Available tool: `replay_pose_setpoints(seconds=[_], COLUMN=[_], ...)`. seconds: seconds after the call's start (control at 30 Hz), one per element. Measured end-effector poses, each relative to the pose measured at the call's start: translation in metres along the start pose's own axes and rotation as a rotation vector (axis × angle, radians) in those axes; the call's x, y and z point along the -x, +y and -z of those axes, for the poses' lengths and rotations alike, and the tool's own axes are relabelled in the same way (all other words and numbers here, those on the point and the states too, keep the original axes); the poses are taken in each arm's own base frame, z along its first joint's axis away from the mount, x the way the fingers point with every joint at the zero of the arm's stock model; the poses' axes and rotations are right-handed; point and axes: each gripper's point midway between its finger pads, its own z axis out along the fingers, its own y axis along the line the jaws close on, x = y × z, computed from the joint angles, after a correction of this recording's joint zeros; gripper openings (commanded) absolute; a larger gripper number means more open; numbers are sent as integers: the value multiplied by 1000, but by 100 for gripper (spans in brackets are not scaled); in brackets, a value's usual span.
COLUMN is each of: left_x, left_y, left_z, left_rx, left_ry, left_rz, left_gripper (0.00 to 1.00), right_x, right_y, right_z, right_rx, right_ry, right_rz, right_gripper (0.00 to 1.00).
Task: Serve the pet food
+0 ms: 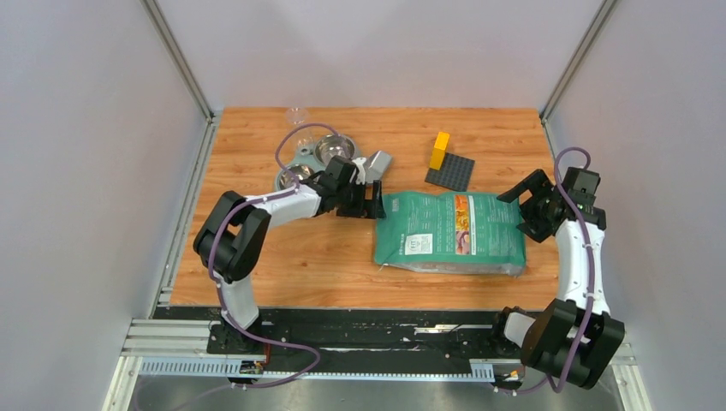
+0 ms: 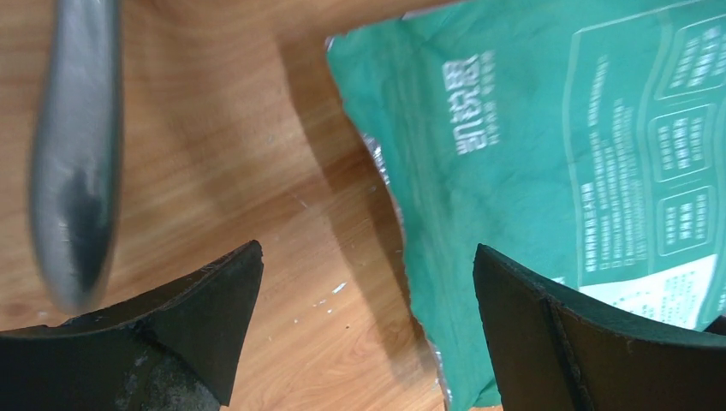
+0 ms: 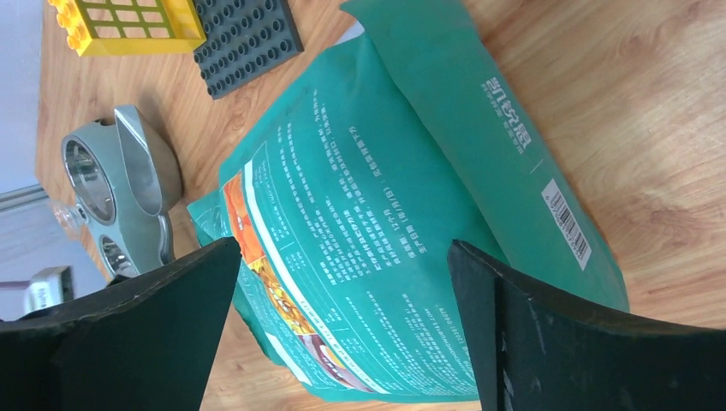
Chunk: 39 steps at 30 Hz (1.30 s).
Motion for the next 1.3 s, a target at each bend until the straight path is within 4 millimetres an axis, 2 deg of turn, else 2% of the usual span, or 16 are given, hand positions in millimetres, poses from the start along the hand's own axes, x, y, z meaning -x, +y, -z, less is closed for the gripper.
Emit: replay_pose_setpoints(seconds=[0.1,0.17,0.27,0.37,0.57,0.73,0.8,0.83,0.87,0.9,0.93,0.97,1.0,1.03,1.17,1.3], left_x=[-23,-18,-18,-22,-28,-31,-32,-34,-36,-38,-39,-40,-38,-37,-35,-25], left_y=[4,-5,-18,-29,-40,-48,-51,-52,-53,-53,-53,-54,-56,-58,-60,-60], left_z=[-11,-15,-21,-27,-30,-35,-37,-39,-41,-42,-44,-44,-44,-43,-42,-33], left_rx=[-35,-100,-197,-296,-418,-466,-481,-486,-489,-493,-497,-504,-515,-523,-507,-441], left_ry=[49,20,-5,-23,-43,-39,-37,-35,-29,-20,-13,-8,-8,-8,5,13], left_rz=[61,90,139,210,323,369,379,383,391,399,410,416,416,414,412,376], left_gripper=[98,95,86,82,78,70,61,50,43,29,23,8,3,0,0,0], right_x=[-3,-4,-6,-7,-8,-9,-9,-8,-9,-9,-9,-9,-9,-9,-8,-5], right_y=[-4,-4,-4,-4,-4,0,2,4,5,5,6,5,5,5,4,2], right_z=[-2,-2,-4,-4,-7,-12,-14,-16,-17,-17,-18,-19,-19,-19,-21,-24], right_rx=[0,8,21,43,83,123,142,154,163,169,173,176,177,178,174,150], right_ry=[-1,-8,-12,-19,-28,-24,-18,-16,-14,-13,-14,-14,-15,-16,-12,-3], right_rz=[-2,3,4,8,12,17,20,22,24,26,27,28,29,30,30,25], right_gripper=[100,100,100,100,100,100,100,100,100,100,100,100,100,100,100,96])
